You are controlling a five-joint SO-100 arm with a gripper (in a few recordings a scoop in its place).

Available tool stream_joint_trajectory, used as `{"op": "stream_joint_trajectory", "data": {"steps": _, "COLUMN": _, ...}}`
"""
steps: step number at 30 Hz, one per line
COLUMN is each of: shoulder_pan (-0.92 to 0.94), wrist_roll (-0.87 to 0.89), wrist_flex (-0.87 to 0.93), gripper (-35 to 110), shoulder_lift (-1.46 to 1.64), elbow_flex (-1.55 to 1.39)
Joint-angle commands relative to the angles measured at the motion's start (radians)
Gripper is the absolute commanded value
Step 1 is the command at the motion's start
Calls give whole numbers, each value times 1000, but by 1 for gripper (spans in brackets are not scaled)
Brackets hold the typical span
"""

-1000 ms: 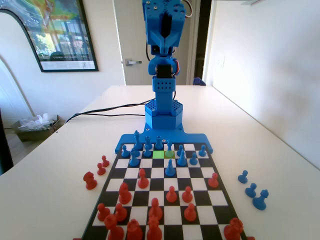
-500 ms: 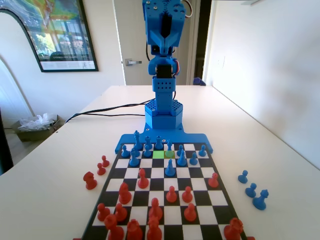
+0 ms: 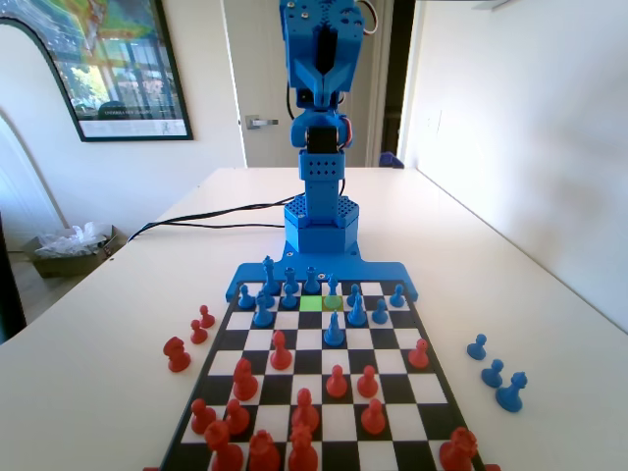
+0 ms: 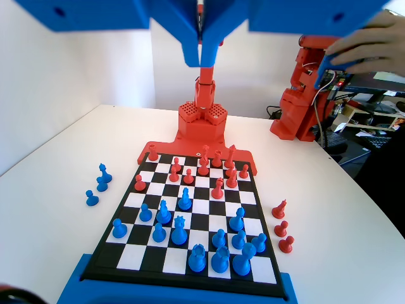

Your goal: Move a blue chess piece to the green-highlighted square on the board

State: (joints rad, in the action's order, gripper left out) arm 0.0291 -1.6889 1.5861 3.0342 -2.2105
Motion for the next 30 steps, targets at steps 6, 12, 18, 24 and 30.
{"op": "stream_joint_trajectory", "data": {"steps": 6, "shoulder_pan": -6, "wrist_roll": -12, "wrist_flex": -12, "gripper": 1, "shoulder_lift": 20, "elbow_flex": 31}}
{"op": "stream_joint_trajectory", "data": {"steps": 12, "shoulder_pan": -18, "wrist_roll": -37, "wrist_flex": -9, "gripper": 1, "shoulder_lift": 5, "elbow_flex": 84}}
{"op": "stream_joint_trajectory", "data": {"steps": 18, "shoulder_pan": -44, "wrist_roll": -87, "wrist_flex": -29, "gripper": 1, "shoulder_lift": -69, "elbow_flex": 187}}
{"op": "stream_joint_trajectory", "data": {"steps": 24, "shoulder_pan": -75, "wrist_roll": -273, "wrist_flex": -8, "gripper": 1, "shoulder_lift": -190, "elbow_flex": 262}}
{"op": "stream_joint_trajectory", "data": {"steps": 30, "shoulder_pan": -63, "wrist_roll": -637, "wrist_flex": -14, "gripper": 1, "shoulder_lift": -367, "elbow_flex": 302}}
